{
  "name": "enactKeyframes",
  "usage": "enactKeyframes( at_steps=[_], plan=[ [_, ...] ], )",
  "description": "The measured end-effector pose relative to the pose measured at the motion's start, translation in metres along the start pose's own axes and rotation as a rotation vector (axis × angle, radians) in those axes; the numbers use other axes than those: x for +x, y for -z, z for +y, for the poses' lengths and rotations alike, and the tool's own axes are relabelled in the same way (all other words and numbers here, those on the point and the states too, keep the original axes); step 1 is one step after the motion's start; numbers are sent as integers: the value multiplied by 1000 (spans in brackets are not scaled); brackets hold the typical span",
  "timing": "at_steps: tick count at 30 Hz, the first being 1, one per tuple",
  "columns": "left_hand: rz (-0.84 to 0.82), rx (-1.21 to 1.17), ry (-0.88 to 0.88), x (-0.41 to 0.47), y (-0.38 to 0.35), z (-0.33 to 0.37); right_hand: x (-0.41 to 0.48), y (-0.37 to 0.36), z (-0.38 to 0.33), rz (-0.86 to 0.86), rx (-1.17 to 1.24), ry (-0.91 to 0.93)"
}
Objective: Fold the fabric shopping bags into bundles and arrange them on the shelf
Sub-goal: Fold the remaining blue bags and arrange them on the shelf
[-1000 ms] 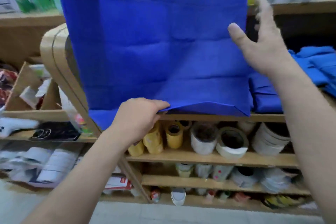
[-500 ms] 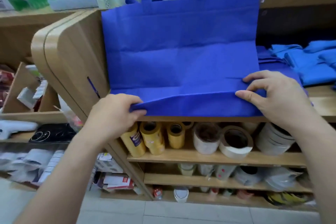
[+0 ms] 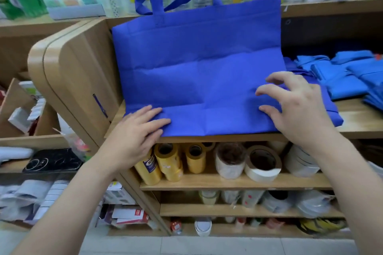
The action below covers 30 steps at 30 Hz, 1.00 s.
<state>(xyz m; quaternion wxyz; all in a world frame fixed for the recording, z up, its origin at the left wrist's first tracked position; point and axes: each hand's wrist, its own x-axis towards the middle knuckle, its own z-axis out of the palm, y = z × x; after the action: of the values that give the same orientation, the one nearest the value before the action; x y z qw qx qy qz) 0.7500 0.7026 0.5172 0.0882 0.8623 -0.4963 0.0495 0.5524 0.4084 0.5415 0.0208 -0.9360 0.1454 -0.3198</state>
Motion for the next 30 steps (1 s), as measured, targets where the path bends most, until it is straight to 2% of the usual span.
enactKeyframes(
  at_steps=[1,2,5,7,9,12,15,18,24,26,28,30],
  plan=[
    [-105,12,35,-2,-1,-1,-2,2,-2,5,-35,86],
    [-136,71,48,-5,-1,-2,-3,3,-2,-40,-40,156],
    [-65,47,45,-8,2,-7,-11,10,2,-363,-144,214],
    [18,-53,69,-7,8,-10,-13,15,6,-477,-233,255],
    [46,-147,121,-9,14,-11,-9,28,11,-511,-206,212],
    [41,-226,211,-11,24,-12,3,50,22,-484,-23,93],
    [21,-159,279,-8,35,-14,12,60,33,-432,213,-36],
    [93,-236,296,-6,40,-12,18,60,43,-356,429,-218],
    [460,-1067,551,-3,36,-5,26,59,54,-176,840,-453],
    [529,-1248,627,1,29,2,29,52,56,-173,960,-542],
    [566,-1211,692,8,20,5,34,44,52,-165,955,-612],
    [597,-1031,717,16,16,6,39,35,47,-132,863,-668]
  ],
)
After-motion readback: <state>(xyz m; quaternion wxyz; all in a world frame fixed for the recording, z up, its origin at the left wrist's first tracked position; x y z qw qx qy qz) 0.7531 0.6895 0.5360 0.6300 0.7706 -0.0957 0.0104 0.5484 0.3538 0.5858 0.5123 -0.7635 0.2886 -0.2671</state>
